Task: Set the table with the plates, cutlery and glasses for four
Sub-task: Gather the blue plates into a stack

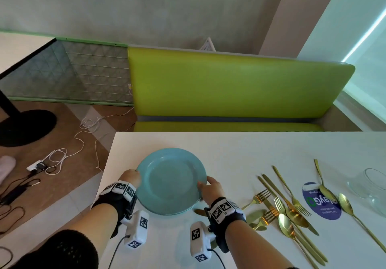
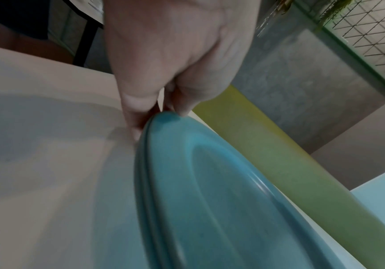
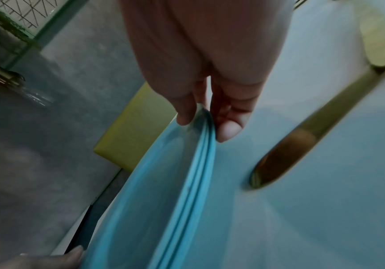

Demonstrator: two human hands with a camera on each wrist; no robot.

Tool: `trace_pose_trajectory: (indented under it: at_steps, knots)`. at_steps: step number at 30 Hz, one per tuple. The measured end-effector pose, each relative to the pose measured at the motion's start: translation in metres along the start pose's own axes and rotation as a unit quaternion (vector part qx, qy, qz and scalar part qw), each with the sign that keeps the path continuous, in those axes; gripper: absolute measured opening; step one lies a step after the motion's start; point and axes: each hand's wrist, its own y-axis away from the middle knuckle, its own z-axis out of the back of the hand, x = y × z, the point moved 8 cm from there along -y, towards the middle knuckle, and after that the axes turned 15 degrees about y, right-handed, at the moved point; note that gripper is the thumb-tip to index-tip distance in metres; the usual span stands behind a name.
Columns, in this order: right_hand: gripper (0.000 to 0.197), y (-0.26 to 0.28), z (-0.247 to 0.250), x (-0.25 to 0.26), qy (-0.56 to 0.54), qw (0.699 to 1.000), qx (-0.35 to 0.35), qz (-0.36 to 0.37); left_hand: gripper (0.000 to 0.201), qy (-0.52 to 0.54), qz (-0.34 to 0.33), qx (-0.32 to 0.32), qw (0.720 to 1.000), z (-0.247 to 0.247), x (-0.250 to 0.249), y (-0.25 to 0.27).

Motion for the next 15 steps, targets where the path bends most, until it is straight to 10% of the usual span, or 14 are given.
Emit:
trace_pose_trajectory:
  at_steps: [15]
  knots:
    - [0.007, -0.018, -0.037, 0.058, -0.001, 0.998, 0.027, 0.059, 0.038, 0.062, 0.053, -0.063, 0.995, 0.044, -0.004, -0.030]
